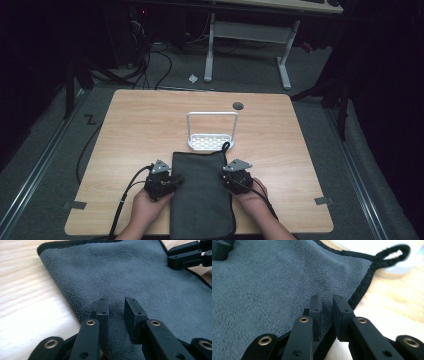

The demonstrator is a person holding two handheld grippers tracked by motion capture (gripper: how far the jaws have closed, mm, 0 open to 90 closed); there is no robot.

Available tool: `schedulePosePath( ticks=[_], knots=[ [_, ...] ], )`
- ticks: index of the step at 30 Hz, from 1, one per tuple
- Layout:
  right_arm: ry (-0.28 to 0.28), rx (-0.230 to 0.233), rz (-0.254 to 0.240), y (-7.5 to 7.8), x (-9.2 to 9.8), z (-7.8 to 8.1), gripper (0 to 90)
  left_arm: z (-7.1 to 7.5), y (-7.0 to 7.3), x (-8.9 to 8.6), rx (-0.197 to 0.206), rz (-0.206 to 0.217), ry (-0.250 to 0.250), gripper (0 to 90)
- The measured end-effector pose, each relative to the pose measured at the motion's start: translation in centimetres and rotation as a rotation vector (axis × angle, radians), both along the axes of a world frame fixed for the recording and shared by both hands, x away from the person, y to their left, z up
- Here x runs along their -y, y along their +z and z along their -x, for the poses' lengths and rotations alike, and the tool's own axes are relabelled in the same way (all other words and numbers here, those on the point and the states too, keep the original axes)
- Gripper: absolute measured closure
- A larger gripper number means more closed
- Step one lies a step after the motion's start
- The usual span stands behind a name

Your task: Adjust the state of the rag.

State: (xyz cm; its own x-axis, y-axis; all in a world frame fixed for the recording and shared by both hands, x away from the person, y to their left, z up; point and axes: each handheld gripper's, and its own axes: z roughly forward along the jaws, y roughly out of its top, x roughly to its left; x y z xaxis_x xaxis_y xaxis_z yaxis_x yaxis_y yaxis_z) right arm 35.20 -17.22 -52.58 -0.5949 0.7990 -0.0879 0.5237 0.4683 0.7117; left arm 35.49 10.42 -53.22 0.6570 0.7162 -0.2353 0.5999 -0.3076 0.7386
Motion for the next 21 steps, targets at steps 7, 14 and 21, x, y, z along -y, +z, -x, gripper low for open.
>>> schedulePosePath(
  ticks=[7,14,21],
  knots=[
    [0.022,-0.03,-0.045,0.0,2.7,3.1,75.8,1.9,0.2,1.1,-0.01,-0.006,-0.099,71.5],
    [0.02,-0.041,-0.083,-0.2,3.2,3.3,72.0,0.3,0.8,-0.1,0.008,0.019,0.005,62.3],
    [0.035,-0.029,-0.08,-0.2,3.2,3.4,67.6,-3.7,0.3,0.0,-0.022,0.054,0.125,46.4]
  ],
)
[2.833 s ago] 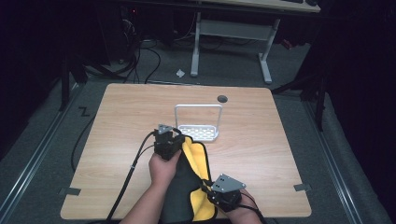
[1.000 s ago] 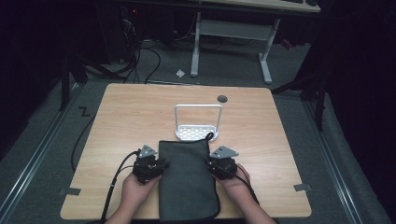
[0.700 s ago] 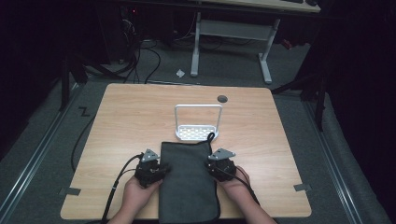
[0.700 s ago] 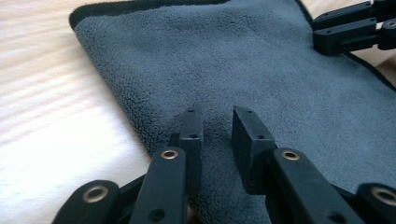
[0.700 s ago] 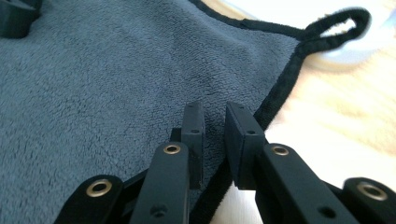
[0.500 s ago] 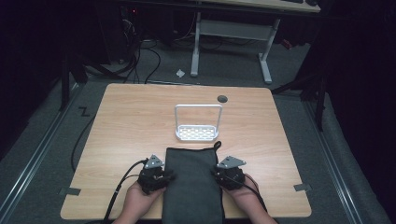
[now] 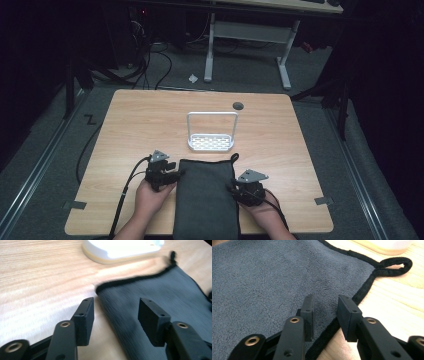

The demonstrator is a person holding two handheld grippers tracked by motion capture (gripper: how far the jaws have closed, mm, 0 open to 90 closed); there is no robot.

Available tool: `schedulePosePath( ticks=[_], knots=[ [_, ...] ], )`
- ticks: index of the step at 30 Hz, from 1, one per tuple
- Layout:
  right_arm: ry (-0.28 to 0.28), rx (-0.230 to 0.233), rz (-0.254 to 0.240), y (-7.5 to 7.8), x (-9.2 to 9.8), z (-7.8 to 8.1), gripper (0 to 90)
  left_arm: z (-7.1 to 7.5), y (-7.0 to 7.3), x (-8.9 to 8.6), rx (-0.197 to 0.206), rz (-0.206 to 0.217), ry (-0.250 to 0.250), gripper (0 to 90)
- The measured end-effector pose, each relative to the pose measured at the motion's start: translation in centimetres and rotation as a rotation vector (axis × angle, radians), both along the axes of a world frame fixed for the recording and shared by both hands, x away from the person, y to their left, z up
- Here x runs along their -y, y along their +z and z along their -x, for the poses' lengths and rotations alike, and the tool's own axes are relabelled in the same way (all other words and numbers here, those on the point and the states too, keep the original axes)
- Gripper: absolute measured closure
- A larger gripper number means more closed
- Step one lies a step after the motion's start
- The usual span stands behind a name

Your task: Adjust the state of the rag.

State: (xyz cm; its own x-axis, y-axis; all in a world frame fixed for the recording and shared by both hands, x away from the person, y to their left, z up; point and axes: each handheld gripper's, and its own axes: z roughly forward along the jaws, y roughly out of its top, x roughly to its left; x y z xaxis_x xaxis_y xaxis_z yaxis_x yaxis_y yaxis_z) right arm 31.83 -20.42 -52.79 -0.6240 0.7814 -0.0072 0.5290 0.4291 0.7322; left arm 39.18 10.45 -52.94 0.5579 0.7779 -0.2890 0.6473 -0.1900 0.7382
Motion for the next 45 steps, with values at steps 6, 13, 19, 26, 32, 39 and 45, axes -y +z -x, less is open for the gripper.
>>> schedulePosePath(
  ticks=[6,13,19,26,32,39,45],
  knots=[
    [-0.002,0.012,-0.028,0.4,0.3,-0.1,58.6,-1.1,-0.6,0.6,-0.012,0.019,0.003,53.3],
    [-0.061,0.048,-0.057,1.4,0.5,-2.1,51.0,-0.6,-0.9,0.8,0.012,0.008,-0.021,70.4],
    [-0.08,-0.019,-0.045,1.4,-0.7,-5.5,45.1,-0.5,-0.9,0.8,0.016,0.0,-0.022,71.1],
    [-0.116,-0.019,0.022,0.1,-1.6,-6.2,43.6,-0.4,-0.9,0.8,0.02,-0.002,-0.022,70.1],
    [-0.117,-0.025,0.035,0.1,-1.5,-5.9,36.0,-0.3,-0.9,0.9,0.022,-0.002,-0.026,69.3],
    [-0.121,-0.071,0.025,0.1,-1.2,-6.4,34.8,-0.3,-0.8,0.9,0.024,-0.005,-0.028,68.5],
    [-0.09,-0.073,-0.003,0.2,-1.5,-6.2,59.4,-0.3,-0.8,0.9,0.025,-0.006,-0.028,68.5]
  ],
)
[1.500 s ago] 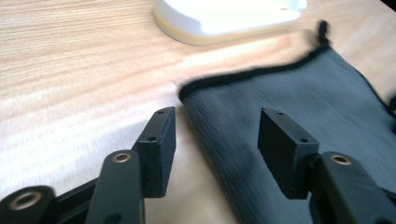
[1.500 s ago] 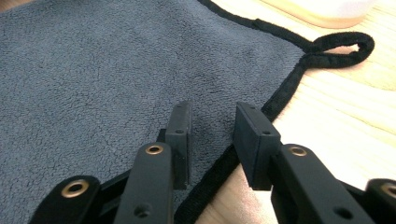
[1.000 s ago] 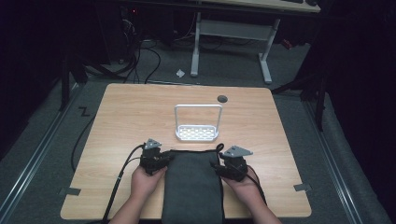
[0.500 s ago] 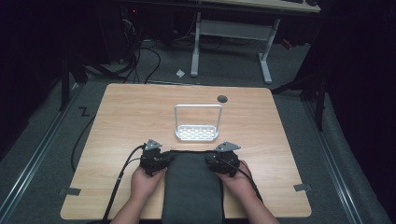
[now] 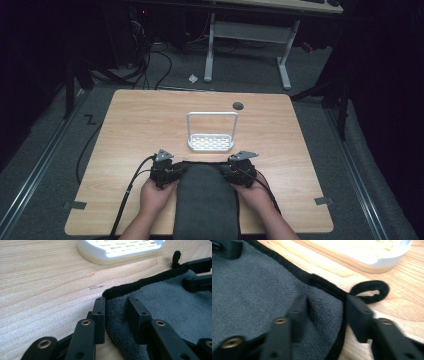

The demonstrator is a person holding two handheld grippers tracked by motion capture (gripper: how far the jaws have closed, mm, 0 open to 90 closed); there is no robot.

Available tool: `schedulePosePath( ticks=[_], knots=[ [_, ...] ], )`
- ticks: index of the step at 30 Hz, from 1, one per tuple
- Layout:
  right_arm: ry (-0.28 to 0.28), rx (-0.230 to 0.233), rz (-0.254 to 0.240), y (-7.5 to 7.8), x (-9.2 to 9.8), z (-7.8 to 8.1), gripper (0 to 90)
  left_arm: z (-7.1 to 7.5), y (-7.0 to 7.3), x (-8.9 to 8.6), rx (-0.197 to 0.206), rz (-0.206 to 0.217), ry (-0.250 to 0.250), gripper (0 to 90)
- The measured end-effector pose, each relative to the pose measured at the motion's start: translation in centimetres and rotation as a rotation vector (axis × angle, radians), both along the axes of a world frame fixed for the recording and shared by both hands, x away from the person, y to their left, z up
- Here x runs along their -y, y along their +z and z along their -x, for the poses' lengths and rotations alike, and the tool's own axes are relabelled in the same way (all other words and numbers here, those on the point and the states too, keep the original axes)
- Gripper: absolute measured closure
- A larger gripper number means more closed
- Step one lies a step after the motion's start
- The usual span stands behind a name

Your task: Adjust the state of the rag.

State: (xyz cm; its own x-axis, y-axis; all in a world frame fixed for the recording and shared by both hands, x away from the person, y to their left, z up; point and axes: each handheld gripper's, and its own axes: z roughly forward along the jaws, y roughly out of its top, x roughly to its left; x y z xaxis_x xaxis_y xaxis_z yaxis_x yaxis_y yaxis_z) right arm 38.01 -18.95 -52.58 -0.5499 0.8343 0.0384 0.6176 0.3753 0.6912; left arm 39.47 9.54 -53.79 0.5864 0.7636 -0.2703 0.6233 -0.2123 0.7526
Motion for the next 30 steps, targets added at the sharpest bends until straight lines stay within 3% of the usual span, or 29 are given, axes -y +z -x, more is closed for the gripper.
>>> schedulePosePath(
  ticks=[3,8,12,15,20,30],
  knots=[
    [0.009,-0.009,-0.027,0.0,0.0,0.0,70.3,0.0,0.0,0.0,-0.003,0.004,-0.001,69.3],
    [0.02,-0.011,-0.053,-0.2,-0.2,0.2,77.5,0.0,0.0,0.0,-0.005,0.004,-0.004,71.6],
    [0.021,0.006,-0.051,-0.1,-0.4,0.5,78.4,0.1,0.0,0.1,0.008,0.0,-0.006,72.5],
    [0.015,0.031,-0.073,0.4,-0.2,0.9,78.5,0.4,0.2,0.2,0.045,-0.008,-0.021,74.5],
    [0.028,0.07,-0.082,0.8,0.1,1.4,78.5,0.1,0.2,-0.3,0.016,0.042,-0.026,79.4],
    [0.026,0.129,-0.125,1.8,0.3,2.1,78.3,0.6,1.2,-0.5,0.051,0.09,0.015,83.4]
  ],
)
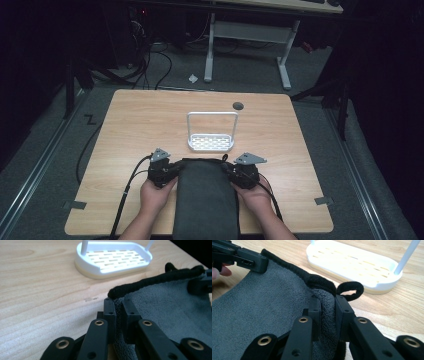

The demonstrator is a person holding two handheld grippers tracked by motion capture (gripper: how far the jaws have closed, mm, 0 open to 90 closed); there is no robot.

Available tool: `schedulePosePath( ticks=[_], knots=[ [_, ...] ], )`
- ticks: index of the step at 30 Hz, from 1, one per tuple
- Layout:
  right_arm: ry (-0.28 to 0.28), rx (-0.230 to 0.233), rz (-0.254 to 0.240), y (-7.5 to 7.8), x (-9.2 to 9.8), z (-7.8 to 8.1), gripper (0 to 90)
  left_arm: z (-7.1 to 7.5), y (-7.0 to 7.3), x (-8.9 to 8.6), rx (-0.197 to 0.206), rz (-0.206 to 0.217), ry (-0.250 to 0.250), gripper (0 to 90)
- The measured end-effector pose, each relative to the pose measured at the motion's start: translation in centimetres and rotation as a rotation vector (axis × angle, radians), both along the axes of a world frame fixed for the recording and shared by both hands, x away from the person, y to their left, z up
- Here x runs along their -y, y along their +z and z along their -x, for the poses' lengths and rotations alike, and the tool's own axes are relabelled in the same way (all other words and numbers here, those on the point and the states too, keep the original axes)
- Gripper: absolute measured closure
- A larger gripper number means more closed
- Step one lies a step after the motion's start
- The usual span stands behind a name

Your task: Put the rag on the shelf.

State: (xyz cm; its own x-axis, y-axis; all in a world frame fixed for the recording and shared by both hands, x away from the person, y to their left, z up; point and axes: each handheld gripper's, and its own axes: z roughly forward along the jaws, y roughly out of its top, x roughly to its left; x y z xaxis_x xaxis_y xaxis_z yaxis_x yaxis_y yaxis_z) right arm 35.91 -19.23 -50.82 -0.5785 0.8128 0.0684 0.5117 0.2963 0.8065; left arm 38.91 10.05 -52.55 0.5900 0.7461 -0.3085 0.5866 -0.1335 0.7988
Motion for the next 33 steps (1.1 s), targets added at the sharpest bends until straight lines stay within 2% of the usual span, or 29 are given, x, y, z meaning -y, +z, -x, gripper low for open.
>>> schedulePosePath(
  ticks=[6,8,12,17,19,24,28,33],
  knots=[
    [-0.013,0.026,-0.027,0.6,0.1,0.1,78.4,0.4,1.2,0.0,0.048,0.003,0.014,83.7],
    [-0.013,0.033,-0.022,0.7,0.0,0.1,78.4,0.5,1.6,-0.1,0.06,0.01,0.012,84.0],
    [-0.011,0.074,-0.031,1.4,-0.2,0.1,78.4,0.8,2.6,-0.3,0.104,0.022,0.021,84.2],
    [-0.002,0.125,-0.028,2.8,-0.4,0.3,78.3,0.8,4.1,-0.5,0.148,0.045,0.028,84.3],
    [-0.003,0.14,-0.034,3.5,-0.3,0.2,78.3,0.7,4.7,-0.5,0.15,0.062,0.03,84.2],
    [-0.01,0.171,-0.053,5.1,-0.1,0.0,78.2,0.4,6.2,-0.4,0.184,0.074,0.031,84.2],
    [-0.009,0.196,-0.071,6.1,0.0,-0.4,78.3,0.0,7.3,-0.5,0.192,0.09,0.035,84.3],
    [-0.012,0.239,-0.077,7.6,-0.1,-0.7,78.3,-0.3,9.0,-0.5,0.226,0.1,0.041,84.5]
  ],
)
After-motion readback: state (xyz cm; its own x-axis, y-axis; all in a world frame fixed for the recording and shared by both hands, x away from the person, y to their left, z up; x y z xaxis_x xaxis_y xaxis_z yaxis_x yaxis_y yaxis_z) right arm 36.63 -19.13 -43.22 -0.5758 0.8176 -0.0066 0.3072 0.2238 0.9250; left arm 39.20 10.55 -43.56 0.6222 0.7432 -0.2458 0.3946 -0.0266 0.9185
